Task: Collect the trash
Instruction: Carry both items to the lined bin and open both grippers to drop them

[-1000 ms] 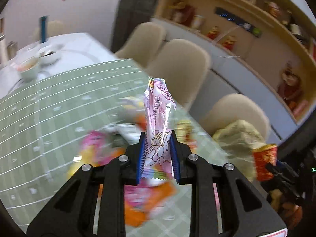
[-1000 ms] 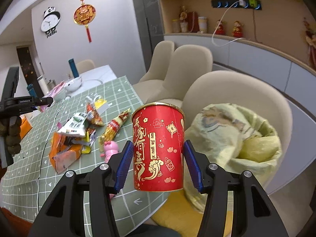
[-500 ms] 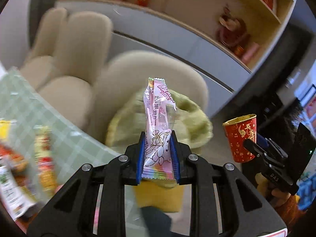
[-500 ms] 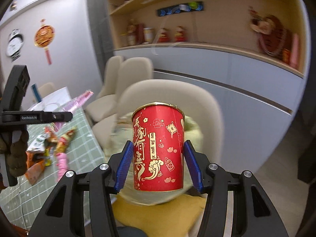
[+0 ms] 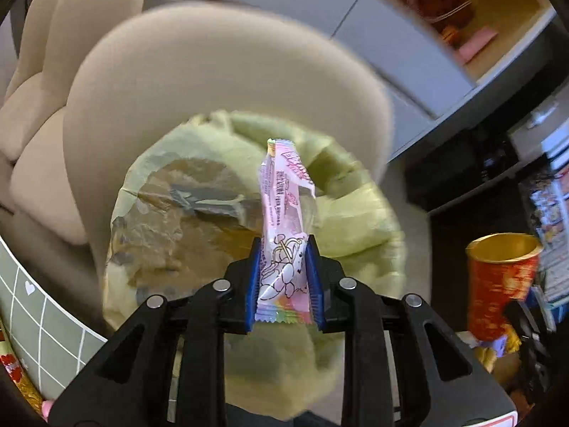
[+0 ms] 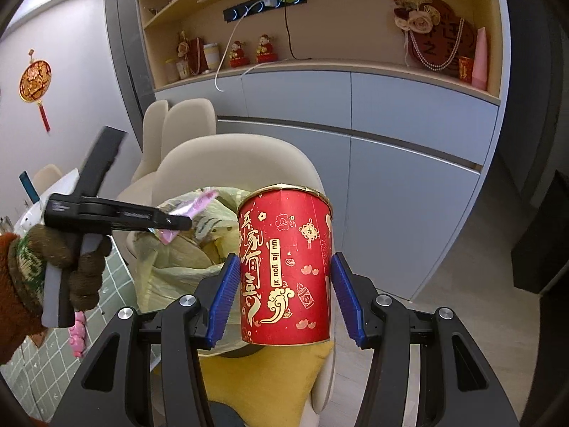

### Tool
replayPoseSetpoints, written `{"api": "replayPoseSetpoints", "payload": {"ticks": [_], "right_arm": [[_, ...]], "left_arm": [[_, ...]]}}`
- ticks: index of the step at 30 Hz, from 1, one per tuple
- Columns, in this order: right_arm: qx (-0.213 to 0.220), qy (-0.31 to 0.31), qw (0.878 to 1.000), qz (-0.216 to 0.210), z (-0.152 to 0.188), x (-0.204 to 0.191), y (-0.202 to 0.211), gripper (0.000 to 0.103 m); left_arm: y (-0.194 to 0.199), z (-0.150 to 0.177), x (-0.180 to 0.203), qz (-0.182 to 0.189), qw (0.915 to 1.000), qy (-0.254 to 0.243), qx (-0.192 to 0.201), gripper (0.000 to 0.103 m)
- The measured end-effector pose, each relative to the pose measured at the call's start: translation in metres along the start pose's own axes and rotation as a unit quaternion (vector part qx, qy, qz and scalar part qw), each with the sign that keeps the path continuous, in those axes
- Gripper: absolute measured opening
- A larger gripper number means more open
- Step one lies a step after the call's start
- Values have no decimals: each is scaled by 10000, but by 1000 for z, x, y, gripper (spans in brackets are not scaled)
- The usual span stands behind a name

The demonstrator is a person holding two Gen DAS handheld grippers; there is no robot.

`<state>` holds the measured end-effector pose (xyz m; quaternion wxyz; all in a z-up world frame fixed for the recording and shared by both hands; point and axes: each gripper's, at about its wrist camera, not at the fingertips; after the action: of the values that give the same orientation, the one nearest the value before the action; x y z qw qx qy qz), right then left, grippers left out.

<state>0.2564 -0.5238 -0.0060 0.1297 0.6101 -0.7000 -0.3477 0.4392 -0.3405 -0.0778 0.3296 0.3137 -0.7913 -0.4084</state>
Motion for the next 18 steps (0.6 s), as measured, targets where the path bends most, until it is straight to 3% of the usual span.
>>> {"api": "replayPoseSetpoints", "payload": {"ticks": [1, 5, 9, 11, 15, 18], "right_arm": [[-14, 2, 10000, 4, 0, 0, -2, 50], [-91, 7, 10000, -10, -4, -5, -15, 50], [-160, 43, 9998, -135, -9, -16, -29, 50], [-160, 115, 9994, -270, -13, -27, -36, 50], [-151, 461, 9973, -560, -27, -57, -55, 50], [-115, 757, 9950, -634, -46, -84, -80, 50]], "left_arm": [[-2, 0, -2, 25, 10000, 18, 0, 22], [12, 0, -9, 223, 9992, 57, 317, 47], [42, 5, -15, 198, 9969, 139, 752, 49], [60, 12, -20, 36, 9947, 239, 996, 49], [93, 30, -28, -623, 9868, 265, 1473, 49], [109, 45, -36, -899, 9833, 353, 1543, 49]]}}
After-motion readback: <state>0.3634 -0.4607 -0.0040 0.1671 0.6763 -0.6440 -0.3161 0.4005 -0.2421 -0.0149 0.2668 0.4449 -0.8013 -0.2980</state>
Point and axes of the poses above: each gripper's, at about its wrist camera, not at the fingertips, and y roughly against the way its jaws point, x to its right, z to its underside, and after that the axes turned 12 degrees about -y, right-handed
